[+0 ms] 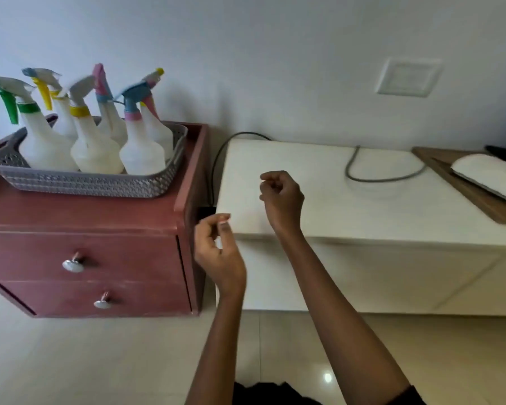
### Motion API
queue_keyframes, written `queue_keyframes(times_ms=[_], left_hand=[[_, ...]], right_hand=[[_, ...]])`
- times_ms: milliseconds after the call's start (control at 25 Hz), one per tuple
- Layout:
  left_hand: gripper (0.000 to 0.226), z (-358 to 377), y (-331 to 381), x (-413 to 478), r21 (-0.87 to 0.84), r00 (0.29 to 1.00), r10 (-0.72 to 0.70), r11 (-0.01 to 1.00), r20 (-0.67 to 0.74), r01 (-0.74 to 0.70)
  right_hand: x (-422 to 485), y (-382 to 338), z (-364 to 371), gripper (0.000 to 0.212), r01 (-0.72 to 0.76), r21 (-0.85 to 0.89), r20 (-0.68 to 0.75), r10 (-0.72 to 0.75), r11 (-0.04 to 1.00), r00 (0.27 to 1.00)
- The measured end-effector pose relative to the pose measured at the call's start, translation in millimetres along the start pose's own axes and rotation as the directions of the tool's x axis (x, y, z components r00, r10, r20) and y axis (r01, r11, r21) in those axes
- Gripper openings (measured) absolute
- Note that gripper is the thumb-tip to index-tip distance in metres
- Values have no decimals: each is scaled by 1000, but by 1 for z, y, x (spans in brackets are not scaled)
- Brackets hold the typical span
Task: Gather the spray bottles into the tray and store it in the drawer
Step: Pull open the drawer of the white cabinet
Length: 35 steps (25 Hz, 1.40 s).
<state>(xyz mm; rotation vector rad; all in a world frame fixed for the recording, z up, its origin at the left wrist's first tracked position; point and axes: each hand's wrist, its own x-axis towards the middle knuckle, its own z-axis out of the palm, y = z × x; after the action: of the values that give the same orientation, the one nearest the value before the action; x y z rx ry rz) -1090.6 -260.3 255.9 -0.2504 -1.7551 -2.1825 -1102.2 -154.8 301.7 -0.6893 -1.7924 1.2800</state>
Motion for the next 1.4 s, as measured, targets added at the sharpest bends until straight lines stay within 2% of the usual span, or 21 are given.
queue_keyframes(times_ms=[40, 80, 120, 200, 240, 280, 320, 440, 520, 600, 720, 800, 880, 960, 1120, 1280, 1400], left_hand=[[11, 3, -5, -29, -48, 988, -143, 988, 60, 146], [11, 4, -10, -55, -73, 936, -332, 937, 117, 341], [11, 4, -19, -71, -99, 830, -536, 827, 153, 553], [12, -1, -41, -88, -201, 523, -826, 487, 209, 850], [11, -3, -50, -90, -229, 396, -887, 345, 238, 910], [14, -2, -57, -91, -242, 322, -911, 262, 257, 934], [21, 1, -63, -93, -252, 290, -923, 226, 255, 941], [49, 16, -82, -105, -295, 261, -944, 196, 203, 935], [60, 26, -96, -116, -324, 230, -955, 161, 187, 932], [66, 36, -115, -122, -380, 190, -969, 118, 158, 917], [71, 42, -155, -127, -454, 117, -987, 53, 114, 889], [76, 43, -185, -128, -520, 108, -989, 41, 100, 853], [78, 45, -212, -121, -591, 153, -979, 45, 135, 806], [80, 47, -235, -119, -592, 185, -971, 59, 154, 804], [76, 39, -234, -125, -553, 171, -973, 59, 153, 831], [71, 21, -227, -138, -540, 176, -969, 57, 172, 840], [68, 2, -213, -158, -549, 153, -983, 74, 99, 833]], right_hand=[[-18, 13, -24, 20, -18, 15, -61, 19, 1000, 998], [-37, 24, -47, 21, -66, 39, -116, 70, 997, 991], [-51, 34, -67, 21, -135, 93, -158, 148, 987, 976], [-73, 60, -103, 20, -299, 274, -226, 363, 914, 904], [-80, 74, -119, 21, -374, 363, -245, 474, 854, 845], [-82, 89, -132, 23, -440, 440, -246, 576, 783, 779], [-82, 107, -143, 24, -499, 497, -235, 663, 710, 710], [-85, 169, -156, 29, -615, 595, -164, 827, 518, 537], [-90, 205, -152, 30, -620, 680, -96, 886, 390, 453], [-90, 242, -145, 30, -609, 738, -42, 920, 291, 389], [-83, 292, -131, 28, -583, 789, 8, 946, 194, 325], [-73, 313, -117, 37, -524, 838, 42, 938, 154, 344], [-65, 324, -106, 61, -445, 880, 23, 920, 168, 392], [-64, 323, -102, 60, -416, 895, 30, 910, 160, 413], [-72, 315, -111, 62, -438, 890, 79, 904, 126, 421], [-88, 307, -117, 58, -421, 895, 61, 894, 147, 443], [-119, 298, -129, 53, -389, 912, 41, 912, 133, 408]])
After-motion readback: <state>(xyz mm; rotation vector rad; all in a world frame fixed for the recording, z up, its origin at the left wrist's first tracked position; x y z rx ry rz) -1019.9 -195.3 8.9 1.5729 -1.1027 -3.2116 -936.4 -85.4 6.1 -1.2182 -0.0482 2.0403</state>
